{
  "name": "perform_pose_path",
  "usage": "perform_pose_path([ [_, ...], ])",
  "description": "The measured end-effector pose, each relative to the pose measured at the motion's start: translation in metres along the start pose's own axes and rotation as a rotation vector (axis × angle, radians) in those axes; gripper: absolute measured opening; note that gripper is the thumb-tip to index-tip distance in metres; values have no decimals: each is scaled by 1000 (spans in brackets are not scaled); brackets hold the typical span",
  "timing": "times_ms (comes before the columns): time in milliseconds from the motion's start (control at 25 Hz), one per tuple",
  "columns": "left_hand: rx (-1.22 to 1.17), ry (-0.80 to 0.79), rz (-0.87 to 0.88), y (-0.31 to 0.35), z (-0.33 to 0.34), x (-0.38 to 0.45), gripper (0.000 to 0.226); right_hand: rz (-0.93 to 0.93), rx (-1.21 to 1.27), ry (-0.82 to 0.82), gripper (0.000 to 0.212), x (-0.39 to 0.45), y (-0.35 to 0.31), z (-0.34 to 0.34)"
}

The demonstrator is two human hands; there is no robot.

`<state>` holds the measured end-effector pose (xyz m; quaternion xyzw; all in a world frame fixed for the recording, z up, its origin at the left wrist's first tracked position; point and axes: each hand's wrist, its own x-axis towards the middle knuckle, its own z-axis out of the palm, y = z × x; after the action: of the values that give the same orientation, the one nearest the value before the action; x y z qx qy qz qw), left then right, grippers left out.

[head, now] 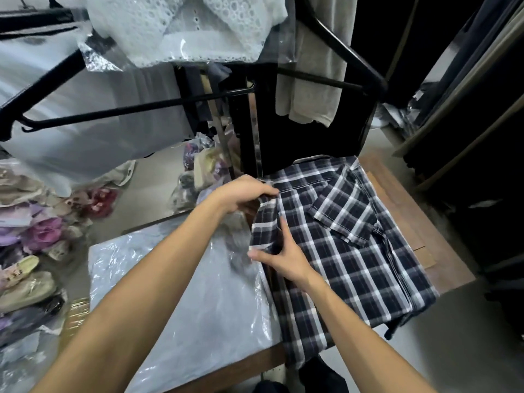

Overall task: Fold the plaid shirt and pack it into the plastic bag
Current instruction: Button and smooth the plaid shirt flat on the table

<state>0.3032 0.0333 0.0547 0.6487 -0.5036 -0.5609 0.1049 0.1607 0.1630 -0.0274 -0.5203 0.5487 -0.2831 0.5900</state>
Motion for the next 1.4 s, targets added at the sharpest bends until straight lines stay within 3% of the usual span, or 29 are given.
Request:
perform_pose_path([
  [80,14,-11,24,23,21,11,27,5,58,-60,114,-4,-3,-8],
  [120,5,-32,31,31,31,18,29,28,123,-9,114,-3,0,-12],
  [280,5,-72,105,51,65,47,30,179,548,355,52,10,23,-54],
  [360,37,32,152,51,67,59,25,297,577,402,32,10,28,-80],
  [440,248,232,155,45,58,66,18,337,604,400,21,8,36,-99],
  [560,542,426,236,24,52,76,20,369,634,405,28,8,46,-113],
  [640,735,346,327,10,55,88,36,377,610,405,23,9,52,-116],
  [800,1086,92,136,-2,69,109,63,366,514,434,23,9,65,-116],
  [920,1160,56,41,-13,75,116,63,350,449,456,35,13,79,-118],
  [1040,1134,83,17,-19,77,117,62,338,459,468,23,12,74,-119],
  [1160,1118,203,151,-24,79,112,65,368,454,482,8,9,67,-125],
  [1280,1141,318,434,-31,75,106,68,323,373,564,54,13,62,-139],
  [1400,1200,232,542,-40,74,102,70,347,266,679,50,28,64,-152],
])
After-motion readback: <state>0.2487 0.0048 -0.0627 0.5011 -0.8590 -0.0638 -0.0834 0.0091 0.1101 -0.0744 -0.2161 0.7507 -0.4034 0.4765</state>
